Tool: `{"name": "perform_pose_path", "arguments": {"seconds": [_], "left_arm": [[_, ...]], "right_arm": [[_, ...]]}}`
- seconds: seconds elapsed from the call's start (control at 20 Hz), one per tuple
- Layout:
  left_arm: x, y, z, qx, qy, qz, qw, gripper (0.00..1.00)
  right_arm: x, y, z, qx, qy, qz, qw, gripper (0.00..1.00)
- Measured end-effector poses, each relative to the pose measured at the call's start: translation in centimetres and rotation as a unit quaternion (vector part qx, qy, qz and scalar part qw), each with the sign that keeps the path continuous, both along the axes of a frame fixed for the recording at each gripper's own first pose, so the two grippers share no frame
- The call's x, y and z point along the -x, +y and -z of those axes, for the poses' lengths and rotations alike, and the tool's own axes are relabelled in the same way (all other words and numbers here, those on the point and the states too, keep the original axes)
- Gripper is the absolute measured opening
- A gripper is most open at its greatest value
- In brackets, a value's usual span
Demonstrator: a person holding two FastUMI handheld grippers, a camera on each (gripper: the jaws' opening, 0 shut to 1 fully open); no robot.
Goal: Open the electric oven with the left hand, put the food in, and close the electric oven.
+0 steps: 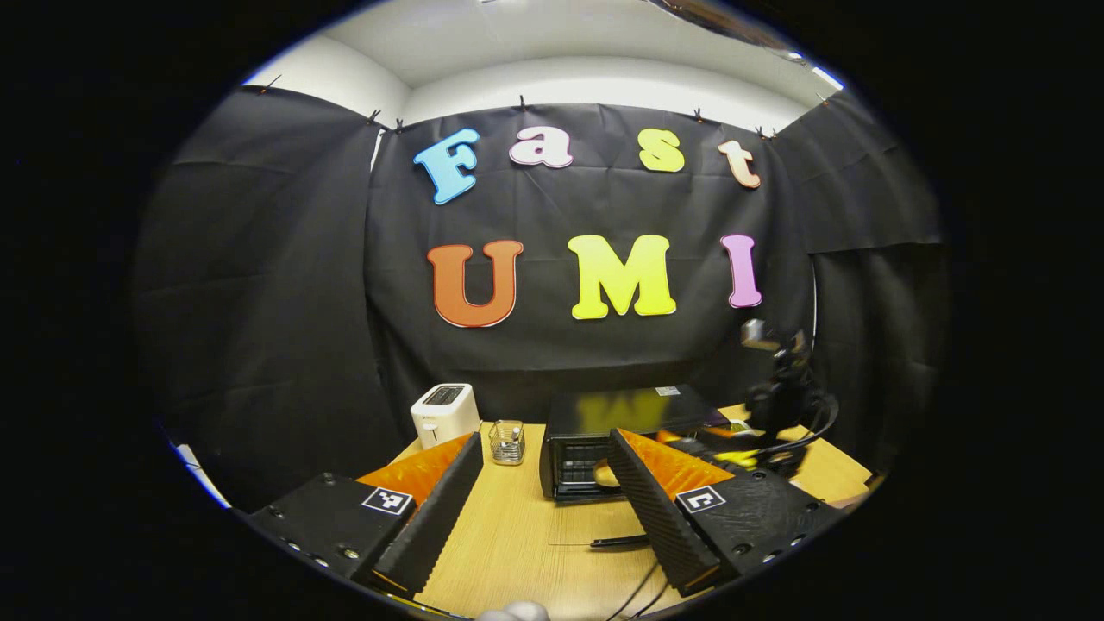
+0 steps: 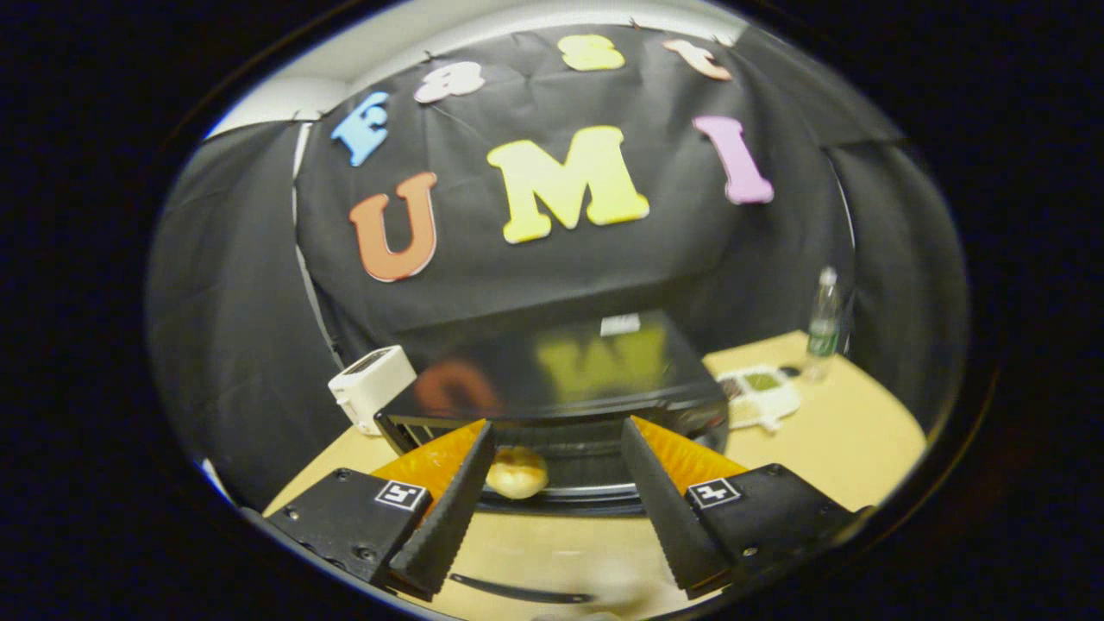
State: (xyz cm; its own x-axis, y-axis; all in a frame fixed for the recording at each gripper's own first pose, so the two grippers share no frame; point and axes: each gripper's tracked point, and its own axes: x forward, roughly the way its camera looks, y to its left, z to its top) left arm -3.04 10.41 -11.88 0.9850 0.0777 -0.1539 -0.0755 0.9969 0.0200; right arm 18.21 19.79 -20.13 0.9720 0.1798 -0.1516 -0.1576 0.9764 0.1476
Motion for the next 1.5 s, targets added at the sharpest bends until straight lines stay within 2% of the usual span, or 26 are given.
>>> {"name": "perform_pose_path", "arguments": {"seconds": [0.1, 0.25, 0.5, 0.75, 1.15, 1.5], "left_arm": [[-0.3, -0.1, 0.8, 0.004, 0.003, 0.001, 1.0, 0.95], [-0.9, -0.9, 1.9, 0.005, 0.005, 0.008, 1.0, 0.95], [-2.1, -3.3, 6.0, 0.007, 0.022, 0.03, 0.999, 0.95], [-1.9, -5.9, 14.4, 0.027, 0.088, 0.047, 0.995, 0.95], [-1.1, -10.3, 27.1, 0.02, 0.213, 0.074, 0.974, 0.96], [-2.3, -11.7, 31.5, 0.019, 0.256, 0.078, 0.963, 0.96]], "right_arm": [[2.7, -3.2, -4.4, 0.028, -0.039, 0.011, 0.999, 0.92], [6.5, -7.4, -8.5, 0.059, -0.07, 0.029, 0.995, 0.95], [11.0, -13.2, -11.9, 0.072, -0.081, 0.064, 0.992, 0.97], [14.2, -17.4, -12.6, 0.085, -0.075, 0.091, 0.989, 0.96], [16.6, -20.1, -11.6, 0.098, -0.044, 0.1, 0.989, 0.99], [16.5, -20.7, -10.5, 0.1, -0.021, 0.095, 0.99, 0.97]]}}
